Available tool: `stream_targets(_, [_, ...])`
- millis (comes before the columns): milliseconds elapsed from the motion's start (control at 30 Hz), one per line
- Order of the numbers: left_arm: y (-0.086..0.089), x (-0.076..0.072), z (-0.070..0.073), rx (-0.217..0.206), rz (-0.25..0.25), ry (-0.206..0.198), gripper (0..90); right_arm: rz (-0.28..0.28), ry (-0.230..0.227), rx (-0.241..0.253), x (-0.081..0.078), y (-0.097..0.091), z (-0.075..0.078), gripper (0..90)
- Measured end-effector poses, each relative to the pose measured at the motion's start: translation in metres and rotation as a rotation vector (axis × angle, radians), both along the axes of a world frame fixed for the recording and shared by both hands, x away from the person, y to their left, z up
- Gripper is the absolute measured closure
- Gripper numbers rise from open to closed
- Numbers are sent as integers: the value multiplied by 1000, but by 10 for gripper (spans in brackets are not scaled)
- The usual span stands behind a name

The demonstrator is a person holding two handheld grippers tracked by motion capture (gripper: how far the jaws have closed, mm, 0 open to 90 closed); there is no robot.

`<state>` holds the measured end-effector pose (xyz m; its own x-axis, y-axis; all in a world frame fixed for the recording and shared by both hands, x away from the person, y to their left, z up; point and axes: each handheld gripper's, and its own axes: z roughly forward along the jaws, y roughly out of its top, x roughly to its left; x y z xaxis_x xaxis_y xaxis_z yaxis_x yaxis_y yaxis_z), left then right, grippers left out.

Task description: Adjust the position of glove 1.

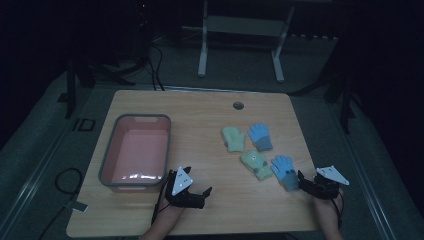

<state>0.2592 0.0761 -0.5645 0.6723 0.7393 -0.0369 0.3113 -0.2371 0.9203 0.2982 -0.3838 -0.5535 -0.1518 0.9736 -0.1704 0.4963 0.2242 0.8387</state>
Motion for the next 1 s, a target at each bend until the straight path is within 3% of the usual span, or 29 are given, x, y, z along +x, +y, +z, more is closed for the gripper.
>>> stream_targets(567, [0,0,0,2,-3,7,8,-1,65,32,5,-4,1,123])
stream_targets(600, [-1,1,0,3,-4,7,8,7,83,64,7,-6,4,119])
stream_targets(800, [-1,0,0,10,-7,1,8,2,133,67,8,-6,19,123])
stream_targets(933, [-1,0,0,9,-8,2,8,39,174,119,10,-6,28,139])
stream_targets(967, [-1,0,0,8,-7,3,8,53,186,157,12,-6,34,144])
stream_targets(1000, [-1,0,0,9,-7,2,8,39,188,165,14,-4,36,154])
